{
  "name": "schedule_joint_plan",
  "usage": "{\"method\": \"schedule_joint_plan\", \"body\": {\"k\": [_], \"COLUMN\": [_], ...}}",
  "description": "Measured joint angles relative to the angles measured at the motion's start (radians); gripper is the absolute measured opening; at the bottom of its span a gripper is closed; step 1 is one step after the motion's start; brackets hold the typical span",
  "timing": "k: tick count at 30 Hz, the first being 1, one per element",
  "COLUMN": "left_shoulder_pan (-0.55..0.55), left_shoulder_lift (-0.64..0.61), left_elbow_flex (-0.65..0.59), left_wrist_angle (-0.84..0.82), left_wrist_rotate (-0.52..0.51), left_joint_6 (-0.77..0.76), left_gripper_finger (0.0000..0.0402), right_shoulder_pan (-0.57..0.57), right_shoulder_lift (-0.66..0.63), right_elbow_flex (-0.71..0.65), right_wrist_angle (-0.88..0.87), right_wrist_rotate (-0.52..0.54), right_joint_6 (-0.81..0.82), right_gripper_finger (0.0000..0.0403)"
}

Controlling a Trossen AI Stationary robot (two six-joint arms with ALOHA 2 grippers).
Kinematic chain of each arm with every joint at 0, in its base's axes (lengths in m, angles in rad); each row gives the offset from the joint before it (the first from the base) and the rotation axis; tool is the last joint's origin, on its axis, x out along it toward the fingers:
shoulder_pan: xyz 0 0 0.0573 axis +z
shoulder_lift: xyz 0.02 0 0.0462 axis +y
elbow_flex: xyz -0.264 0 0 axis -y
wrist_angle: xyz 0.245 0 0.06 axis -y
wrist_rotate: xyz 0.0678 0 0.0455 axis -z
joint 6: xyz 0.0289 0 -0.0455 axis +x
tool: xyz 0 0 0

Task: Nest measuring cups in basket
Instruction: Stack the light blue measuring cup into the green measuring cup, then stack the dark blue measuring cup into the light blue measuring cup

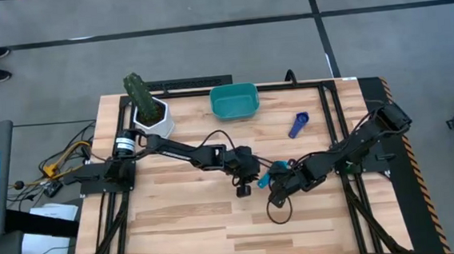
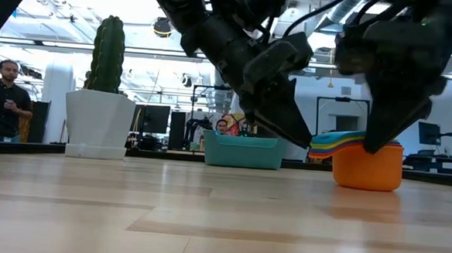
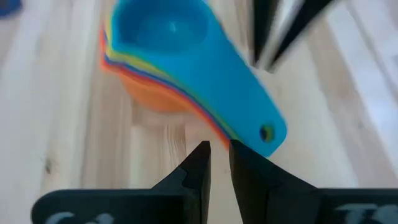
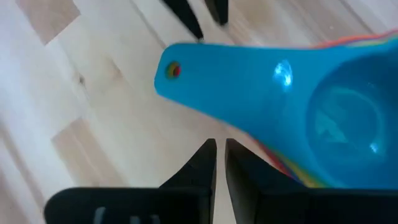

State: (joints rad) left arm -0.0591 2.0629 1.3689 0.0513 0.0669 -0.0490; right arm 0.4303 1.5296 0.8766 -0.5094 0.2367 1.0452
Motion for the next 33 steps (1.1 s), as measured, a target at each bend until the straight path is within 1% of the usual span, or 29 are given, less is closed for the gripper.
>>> {"method": "schedule_joint_plan", "body": {"k": [4,9,13,17,19,21,24,27,30,33], "left_shoulder_pan": [0.016,0.049,0.077,0.086,0.086,0.087,0.097,0.109,0.117,0.123], "left_shoulder_lift": [-0.052,-0.125,-0.168,-0.172,-0.175,-0.176,-0.195,-0.237,-0.275,-0.312], "left_elbow_flex": [0.001,0.001,0.002,0.000,-0.032,-0.087,-0.191,-0.296,-0.393,-0.455], "left_wrist_angle": [-0.035,-0.105,-0.103,-0.096,-0.040,0.038,0.157,0.291,0.404,0.481], "left_wrist_rotate": [0.003,0.006,0.036,0.043,0.043,0.053,0.087,0.087,0.088,0.087], "left_joint_6": [0.003,0.024,0.027,0.037,0.032,0.012,-0.025,-0.060,-0.083,-0.087], "left_gripper_finger": [0.0045,0.0045,0.0045,0.0045,0.0045,0.0045,0.0045,0.0045,0.0045,0.0045], "right_shoulder_pan": [0.031,0.032,-0.028,-0.138,-0.207,-0.282,-0.396,-0.497,-0.593,-0.674], "right_shoulder_lift": [-0.081,-0.227,-0.326,-0.387,-0.399,-0.398,-0.398,-0.398,-0.398,-0.398], "right_elbow_flex": [0.023,0.039,0.039,0.036,0.029,0.018,-0.018,-0.060,-0.098,-0.149], "right_wrist_angle": [-0.035,-0.207,-0.376,-0.485,-0.512,-0.541,-0.548,-0.545,-0.501,-0.429], "right_wrist_rotate": [0.010,0.076,0.158,0.218,0.250,0.258,0.236,0.223,0.183,0.148], "right_joint_6": [0.000,0.006,0.026,0.027,0.027,0.027,0.027,0.028,0.019,0.004], "right_gripper_finger": [0.0058,0.0058,0.0058,0.0064,0.0074,0.0090,0.0125,0.0167,0.0203,0.0220]}}
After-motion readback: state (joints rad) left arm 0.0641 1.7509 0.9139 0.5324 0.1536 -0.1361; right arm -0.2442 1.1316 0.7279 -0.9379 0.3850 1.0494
